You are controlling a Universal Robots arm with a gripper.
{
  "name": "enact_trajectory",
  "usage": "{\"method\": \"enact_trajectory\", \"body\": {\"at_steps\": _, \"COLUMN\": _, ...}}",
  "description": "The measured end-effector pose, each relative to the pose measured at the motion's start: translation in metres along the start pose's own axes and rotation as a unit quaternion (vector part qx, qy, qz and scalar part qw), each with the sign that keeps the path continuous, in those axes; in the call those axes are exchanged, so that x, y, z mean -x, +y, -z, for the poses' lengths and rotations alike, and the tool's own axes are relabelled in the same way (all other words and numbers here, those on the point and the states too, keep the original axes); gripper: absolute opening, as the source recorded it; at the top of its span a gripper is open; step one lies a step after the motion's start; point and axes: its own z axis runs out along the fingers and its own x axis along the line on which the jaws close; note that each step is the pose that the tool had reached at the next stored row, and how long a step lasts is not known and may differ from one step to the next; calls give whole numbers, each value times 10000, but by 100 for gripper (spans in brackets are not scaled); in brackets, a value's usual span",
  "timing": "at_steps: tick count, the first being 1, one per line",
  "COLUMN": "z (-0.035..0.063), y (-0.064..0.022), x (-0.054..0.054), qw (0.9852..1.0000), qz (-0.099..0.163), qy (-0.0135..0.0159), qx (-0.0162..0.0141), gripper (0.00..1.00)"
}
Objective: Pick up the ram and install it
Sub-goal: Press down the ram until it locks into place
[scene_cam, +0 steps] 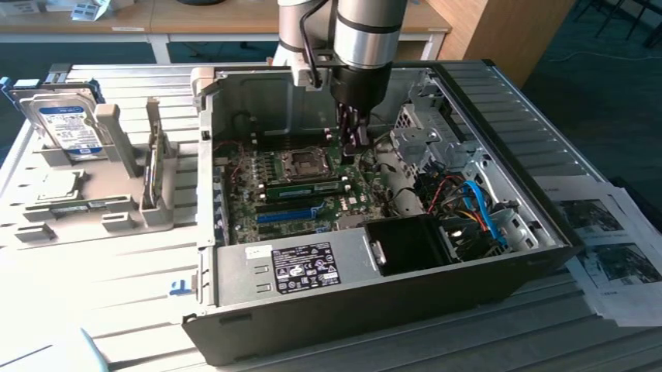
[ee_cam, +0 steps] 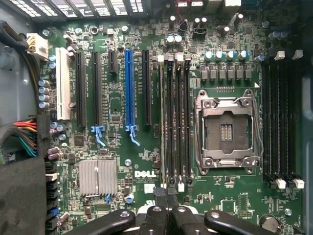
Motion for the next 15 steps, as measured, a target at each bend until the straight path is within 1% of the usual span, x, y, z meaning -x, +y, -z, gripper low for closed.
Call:
{"method": "enact_trajectory", "body": {"at_steps": 6, "z": -14, "y": 0, "x": 1, "qw": 10000, "qz": 0, "qy": 1, "qx": 0, "gripper": 10}}
{"method": "enact_trajectory", "body": {"at_steps": 12, "z": -86, "y": 1, "x": 3, "qw": 10000, "qz": 0, "qy": 0, "qx": 0, "gripper": 10}}
{"method": "enact_trajectory", "body": {"at_steps": 15, "z": -91, "y": 1, "x": 4, "qw": 10000, "qz": 0, "qy": 1, "qx": 0, "gripper": 10}}
